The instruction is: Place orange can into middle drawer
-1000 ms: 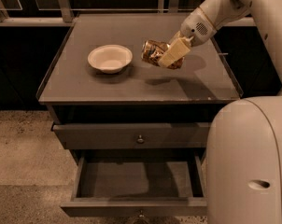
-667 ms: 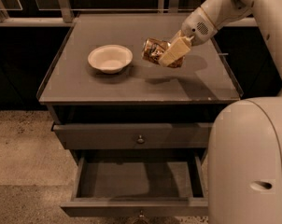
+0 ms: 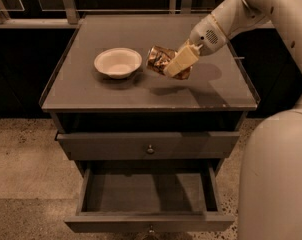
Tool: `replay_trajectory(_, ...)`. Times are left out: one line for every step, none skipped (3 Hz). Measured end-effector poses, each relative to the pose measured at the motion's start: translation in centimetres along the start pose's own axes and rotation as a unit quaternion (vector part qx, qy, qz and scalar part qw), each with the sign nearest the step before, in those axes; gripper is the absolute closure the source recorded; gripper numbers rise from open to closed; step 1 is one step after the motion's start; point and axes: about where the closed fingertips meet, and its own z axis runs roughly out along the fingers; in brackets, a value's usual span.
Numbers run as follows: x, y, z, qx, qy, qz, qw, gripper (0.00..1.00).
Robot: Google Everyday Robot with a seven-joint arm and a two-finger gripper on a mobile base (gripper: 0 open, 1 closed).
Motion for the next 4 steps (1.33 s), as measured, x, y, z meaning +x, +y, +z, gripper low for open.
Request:
replay_trajectory(0.8,4.9,0.0,-0.017,0.000,0.038,0.9991,1.00)
replay_trajectory(2.6,8.8,2.3,-0.059,-0.033,0.066,0.9955,1.00)
replay_trajectory(5.7,11.8,5.8,-0.110,-0.075,0.095,0.9865,1.00)
replay_trajectory(9.5,13.9,9.6,-0.111,-0.083,0.116,0.9836,1.00)
